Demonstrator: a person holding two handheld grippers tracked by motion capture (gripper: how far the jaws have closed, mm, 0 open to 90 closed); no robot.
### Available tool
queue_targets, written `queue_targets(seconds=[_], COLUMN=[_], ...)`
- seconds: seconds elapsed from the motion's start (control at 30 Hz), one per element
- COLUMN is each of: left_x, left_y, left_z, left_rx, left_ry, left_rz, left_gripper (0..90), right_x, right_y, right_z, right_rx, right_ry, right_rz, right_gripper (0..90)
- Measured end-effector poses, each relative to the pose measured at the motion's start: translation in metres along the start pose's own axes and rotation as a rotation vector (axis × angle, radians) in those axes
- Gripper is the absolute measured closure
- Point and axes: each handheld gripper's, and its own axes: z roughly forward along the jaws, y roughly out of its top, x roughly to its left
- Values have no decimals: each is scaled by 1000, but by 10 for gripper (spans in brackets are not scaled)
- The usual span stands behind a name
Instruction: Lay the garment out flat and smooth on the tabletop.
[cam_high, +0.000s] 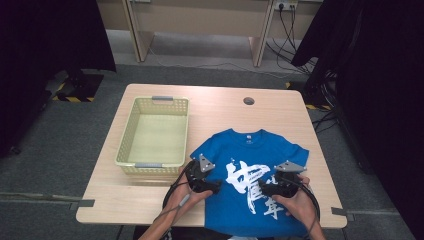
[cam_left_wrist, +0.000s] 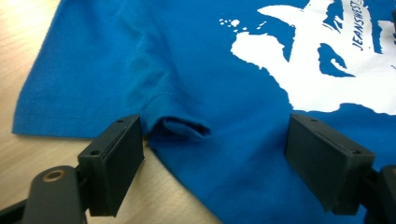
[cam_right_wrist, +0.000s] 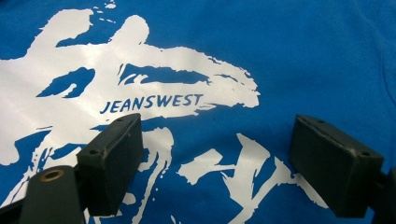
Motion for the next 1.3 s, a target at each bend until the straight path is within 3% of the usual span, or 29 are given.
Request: queue_targets(seconds=[0.13,0.2,0.3,0.67,0.93,1.03,1.1,1.3], left_x=[3,4,-3,-34,-47,-48,-49,-45], left_y=[2,3,4,7,-12,-19,-20,-18], left_z=[-3,-6,-10,-32,-31,-23,-21,-18], left_rx=[25,2,-22,-69,-21,19,7,5], left_ry=[18,22,9,-107,-140,-133,-98,-91], left_rz=[7,4,12,31,49,63,95,90], left_gripper=[180,201,161,151,148,150,153,164], right_x=[0,0,0,0,0,1,1,1], right_y=[0,0,0,0,0,0,0,-2], right_z=[0,0,0,0,0,0,0,-2], right_rx=[0,-2,-1,-3,-2,-2,-4,-4], right_ry=[-2,-3,-3,-4,-4,-5,-5,-3], right_rz=[-1,-1,-1,-3,-1,0,0,1], right_gripper=[181,181,181,181,181,182,182,182])
